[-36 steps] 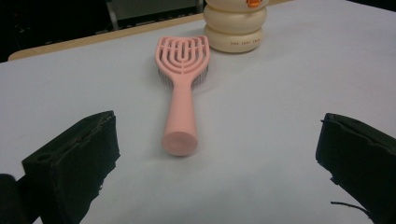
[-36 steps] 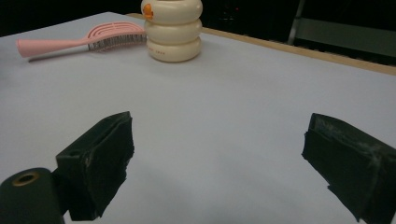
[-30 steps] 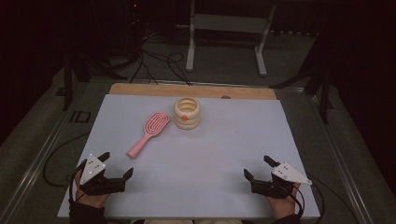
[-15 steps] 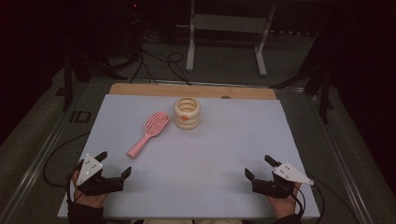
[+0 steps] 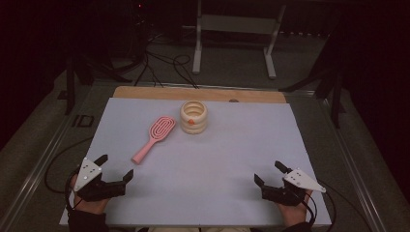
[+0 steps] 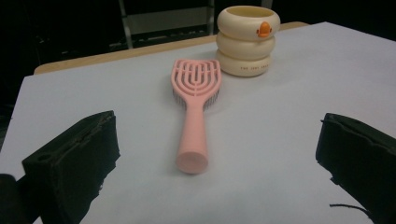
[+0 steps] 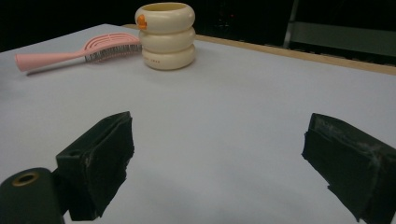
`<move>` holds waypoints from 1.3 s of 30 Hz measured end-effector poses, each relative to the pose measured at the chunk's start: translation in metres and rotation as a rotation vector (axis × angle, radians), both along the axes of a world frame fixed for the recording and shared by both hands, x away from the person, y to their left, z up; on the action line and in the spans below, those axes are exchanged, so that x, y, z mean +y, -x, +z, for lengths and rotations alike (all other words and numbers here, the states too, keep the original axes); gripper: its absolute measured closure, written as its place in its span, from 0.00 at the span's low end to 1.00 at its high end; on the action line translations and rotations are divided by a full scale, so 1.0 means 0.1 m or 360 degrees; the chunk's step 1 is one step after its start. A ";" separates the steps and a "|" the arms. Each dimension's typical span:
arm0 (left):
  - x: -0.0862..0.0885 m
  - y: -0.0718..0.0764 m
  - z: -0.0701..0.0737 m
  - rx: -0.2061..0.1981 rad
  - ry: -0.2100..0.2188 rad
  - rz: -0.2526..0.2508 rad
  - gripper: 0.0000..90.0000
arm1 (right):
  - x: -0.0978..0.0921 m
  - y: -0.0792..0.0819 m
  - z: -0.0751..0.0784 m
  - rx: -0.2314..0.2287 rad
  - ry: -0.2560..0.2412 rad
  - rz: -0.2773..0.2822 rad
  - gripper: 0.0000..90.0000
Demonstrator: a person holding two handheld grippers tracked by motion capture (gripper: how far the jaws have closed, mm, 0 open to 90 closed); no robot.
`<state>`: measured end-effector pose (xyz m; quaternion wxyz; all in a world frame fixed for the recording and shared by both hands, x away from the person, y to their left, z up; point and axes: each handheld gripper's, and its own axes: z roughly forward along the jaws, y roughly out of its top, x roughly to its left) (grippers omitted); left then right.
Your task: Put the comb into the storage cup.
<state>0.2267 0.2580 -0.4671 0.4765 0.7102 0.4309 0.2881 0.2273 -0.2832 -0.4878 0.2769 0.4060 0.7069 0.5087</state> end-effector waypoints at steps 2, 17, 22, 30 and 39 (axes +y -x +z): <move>0.00 -0.01 0.03 -0.0003 0.0005 0.0001 0.00 | 0.00 0.00 0.00 -0.0001 -0.0001 -0.0001 0.09; -0.01 -0.04 0.14 0.0044 -0.0037 0.0007 0.00 | 0.01 0.01 0.00 -0.0017 0.0012 -0.0011 0.09; -0.01 -0.06 0.18 0.0056 -0.0067 0.0015 0.00 | 0.00 0.01 0.00 -0.0018 0.0011 -0.0014 0.09; -0.02 -0.11 0.24 0.0068 -0.0087 0.0020 0.00 | 0.00 0.01 0.00 -0.0018 0.0012 -0.0019 0.09; -0.07 -0.17 0.28 0.0068 -0.0092 0.0015 0.00 | -0.01 0.01 0.00 -0.0018 0.0009 -0.0023 0.09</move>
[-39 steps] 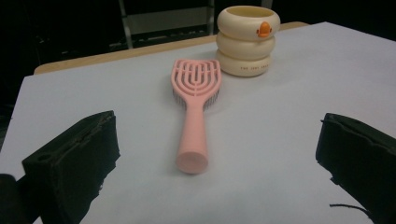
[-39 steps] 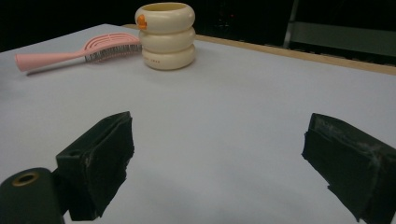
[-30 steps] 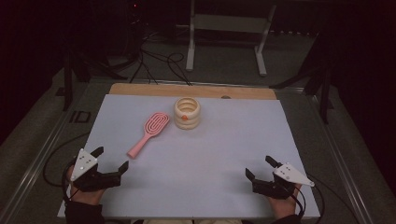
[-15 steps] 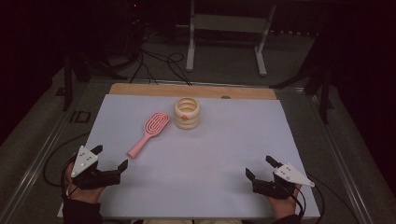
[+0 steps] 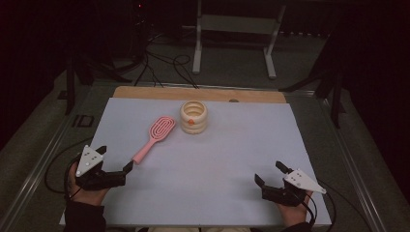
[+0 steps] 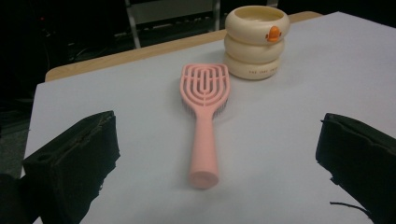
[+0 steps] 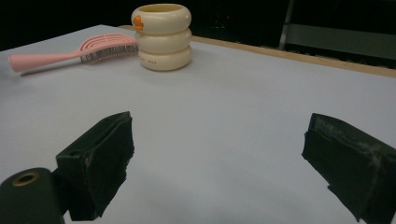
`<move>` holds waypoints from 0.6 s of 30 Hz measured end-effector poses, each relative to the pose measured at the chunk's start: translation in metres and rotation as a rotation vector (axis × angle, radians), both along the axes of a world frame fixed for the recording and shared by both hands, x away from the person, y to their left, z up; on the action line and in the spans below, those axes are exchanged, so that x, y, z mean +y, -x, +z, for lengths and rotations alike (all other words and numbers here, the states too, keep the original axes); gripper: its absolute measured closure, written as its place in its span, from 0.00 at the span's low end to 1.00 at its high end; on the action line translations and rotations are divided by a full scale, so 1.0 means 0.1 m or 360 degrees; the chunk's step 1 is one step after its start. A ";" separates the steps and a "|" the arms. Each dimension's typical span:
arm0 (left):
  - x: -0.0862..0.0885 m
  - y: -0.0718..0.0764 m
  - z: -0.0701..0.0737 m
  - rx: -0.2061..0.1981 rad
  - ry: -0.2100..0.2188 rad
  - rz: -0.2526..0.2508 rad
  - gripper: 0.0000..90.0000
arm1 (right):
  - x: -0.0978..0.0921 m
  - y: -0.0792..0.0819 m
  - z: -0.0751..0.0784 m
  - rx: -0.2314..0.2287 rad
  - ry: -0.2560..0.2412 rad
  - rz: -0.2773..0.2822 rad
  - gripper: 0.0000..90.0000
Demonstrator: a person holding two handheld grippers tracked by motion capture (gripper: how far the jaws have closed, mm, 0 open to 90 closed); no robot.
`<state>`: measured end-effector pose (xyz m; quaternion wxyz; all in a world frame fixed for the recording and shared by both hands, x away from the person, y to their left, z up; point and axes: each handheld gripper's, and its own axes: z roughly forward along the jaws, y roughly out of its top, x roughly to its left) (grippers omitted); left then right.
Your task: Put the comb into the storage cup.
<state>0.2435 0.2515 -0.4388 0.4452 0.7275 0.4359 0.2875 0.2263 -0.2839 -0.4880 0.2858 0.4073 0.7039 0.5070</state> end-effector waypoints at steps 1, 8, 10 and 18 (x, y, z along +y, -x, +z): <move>-0.02 -0.01 0.00 0.0000 0.0001 -0.0003 0.00 | 0.00 0.00 0.00 -0.0001 -0.0001 -0.0001 0.09; -0.09 -0.09 0.02 0.0013 -0.0024 -0.0010 0.00 | -0.01 0.00 0.00 -0.0005 -0.0007 -0.0004 0.09; -0.10 -0.10 0.02 0.0014 -0.0026 -0.0013 0.00 | -0.01 0.00 0.00 -0.0005 -0.0007 -0.0005 0.09; -0.15 -0.17 0.04 0.0029 -0.0043 -0.0026 0.00 | -0.01 0.00 0.00 0.0001 -0.0003 -0.0011 0.09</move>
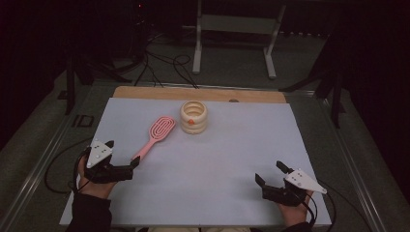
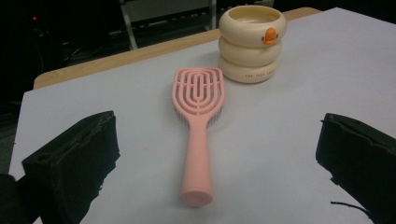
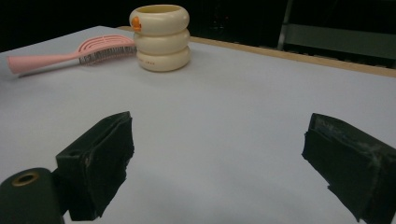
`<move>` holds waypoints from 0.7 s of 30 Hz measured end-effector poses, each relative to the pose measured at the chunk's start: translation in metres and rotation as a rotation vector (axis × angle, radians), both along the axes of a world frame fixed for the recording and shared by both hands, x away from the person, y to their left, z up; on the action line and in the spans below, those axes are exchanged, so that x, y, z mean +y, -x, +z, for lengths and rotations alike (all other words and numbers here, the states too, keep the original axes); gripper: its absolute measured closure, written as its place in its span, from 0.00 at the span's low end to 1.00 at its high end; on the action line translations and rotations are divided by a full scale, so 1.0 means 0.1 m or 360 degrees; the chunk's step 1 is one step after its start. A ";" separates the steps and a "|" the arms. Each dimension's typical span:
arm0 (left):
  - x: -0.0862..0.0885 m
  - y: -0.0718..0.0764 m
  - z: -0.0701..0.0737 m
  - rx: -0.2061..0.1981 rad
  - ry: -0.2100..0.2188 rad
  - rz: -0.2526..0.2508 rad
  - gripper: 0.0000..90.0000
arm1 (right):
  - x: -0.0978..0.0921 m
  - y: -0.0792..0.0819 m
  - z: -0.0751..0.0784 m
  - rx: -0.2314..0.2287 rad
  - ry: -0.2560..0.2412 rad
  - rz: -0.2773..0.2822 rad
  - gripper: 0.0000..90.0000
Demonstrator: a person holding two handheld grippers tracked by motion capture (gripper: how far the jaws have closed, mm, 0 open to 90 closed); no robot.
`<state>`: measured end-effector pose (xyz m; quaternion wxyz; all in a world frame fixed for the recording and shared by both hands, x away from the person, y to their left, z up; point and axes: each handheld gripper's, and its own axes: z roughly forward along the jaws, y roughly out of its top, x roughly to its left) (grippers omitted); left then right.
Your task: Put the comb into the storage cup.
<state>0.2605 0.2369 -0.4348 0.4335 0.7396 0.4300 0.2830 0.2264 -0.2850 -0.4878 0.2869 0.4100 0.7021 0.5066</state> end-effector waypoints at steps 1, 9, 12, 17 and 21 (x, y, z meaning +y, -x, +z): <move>0.00 -0.01 0.01 0.0002 -0.0001 -0.0006 0.00 | 0.00 0.00 0.00 -0.0001 -0.0001 0.0001 0.09; -0.06 -0.09 0.05 0.0017 -0.0033 -0.0021 0.00 | 0.00 0.00 0.00 -0.0002 -0.0002 0.0003 0.09; -0.09 -0.13 0.06 0.0026 -0.0055 -0.0032 0.00 | 0.00 0.00 0.00 0.0001 0.0003 0.0000 0.09; -0.14 -0.18 0.07 0.0042 -0.0078 -0.0048 0.00 | 0.00 0.00 0.00 0.0001 -0.0002 0.0002 0.09; -0.16 -0.22 0.09 0.0053 -0.0081 -0.0057 0.00 | 0.00 0.00 0.00 0.0002 0.0001 0.0000 0.09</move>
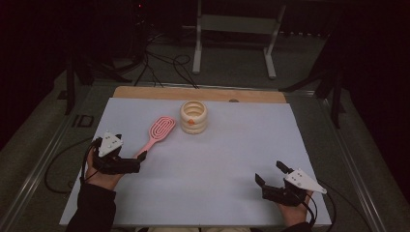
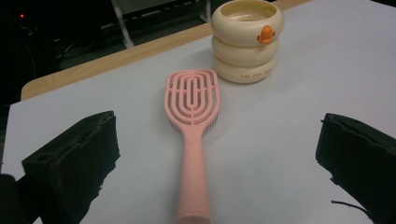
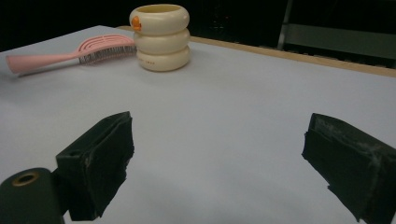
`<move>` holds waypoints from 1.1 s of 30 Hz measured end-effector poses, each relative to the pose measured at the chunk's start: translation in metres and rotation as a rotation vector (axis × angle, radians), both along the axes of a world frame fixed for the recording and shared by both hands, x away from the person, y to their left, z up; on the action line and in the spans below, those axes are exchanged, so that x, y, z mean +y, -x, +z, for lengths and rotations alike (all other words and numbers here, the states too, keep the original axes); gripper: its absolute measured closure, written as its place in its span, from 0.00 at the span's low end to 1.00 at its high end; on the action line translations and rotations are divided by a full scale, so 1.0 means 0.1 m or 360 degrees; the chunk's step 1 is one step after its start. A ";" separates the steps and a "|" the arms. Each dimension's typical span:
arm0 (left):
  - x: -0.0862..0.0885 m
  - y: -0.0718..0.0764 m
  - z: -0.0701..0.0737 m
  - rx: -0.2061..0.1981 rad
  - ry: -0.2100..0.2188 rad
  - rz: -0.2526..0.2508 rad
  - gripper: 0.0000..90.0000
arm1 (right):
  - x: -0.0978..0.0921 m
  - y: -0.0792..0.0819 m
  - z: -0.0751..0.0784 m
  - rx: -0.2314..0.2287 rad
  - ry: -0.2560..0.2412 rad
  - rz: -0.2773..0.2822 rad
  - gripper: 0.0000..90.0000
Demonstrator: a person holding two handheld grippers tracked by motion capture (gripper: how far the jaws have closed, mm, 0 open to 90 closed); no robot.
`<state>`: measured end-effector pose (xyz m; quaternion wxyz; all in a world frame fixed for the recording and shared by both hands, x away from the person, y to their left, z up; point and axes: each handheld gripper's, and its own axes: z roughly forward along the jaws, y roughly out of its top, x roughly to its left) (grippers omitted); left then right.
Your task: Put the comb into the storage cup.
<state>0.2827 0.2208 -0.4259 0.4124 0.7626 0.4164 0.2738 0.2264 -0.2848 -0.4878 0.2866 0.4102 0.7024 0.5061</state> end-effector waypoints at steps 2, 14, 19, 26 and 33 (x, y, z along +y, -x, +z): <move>0.00 -0.01 0.01 0.0004 -0.0003 -0.0003 0.00 | 0.00 0.00 0.00 0.0000 -0.0002 0.0001 0.09; -0.04 -0.13 0.00 0.0057 -0.0020 -0.0015 0.00 | 0.00 0.00 0.00 0.0002 0.0001 0.0001 0.09; -0.03 -0.16 -0.01 0.0077 -0.0021 -0.0026 0.00 | 0.00 0.00 0.00 0.0005 0.0001 -0.0002 0.09; -0.02 -0.19 -0.02 0.0095 -0.0031 -0.0030 0.00 | 0.00 0.00 0.00 0.0005 0.0003 -0.0004 0.09; -0.04 -0.25 0.00 0.0120 -0.0043 -0.0041 0.00 | 0.00 0.00 0.00 0.0007 0.0000 -0.0005 0.09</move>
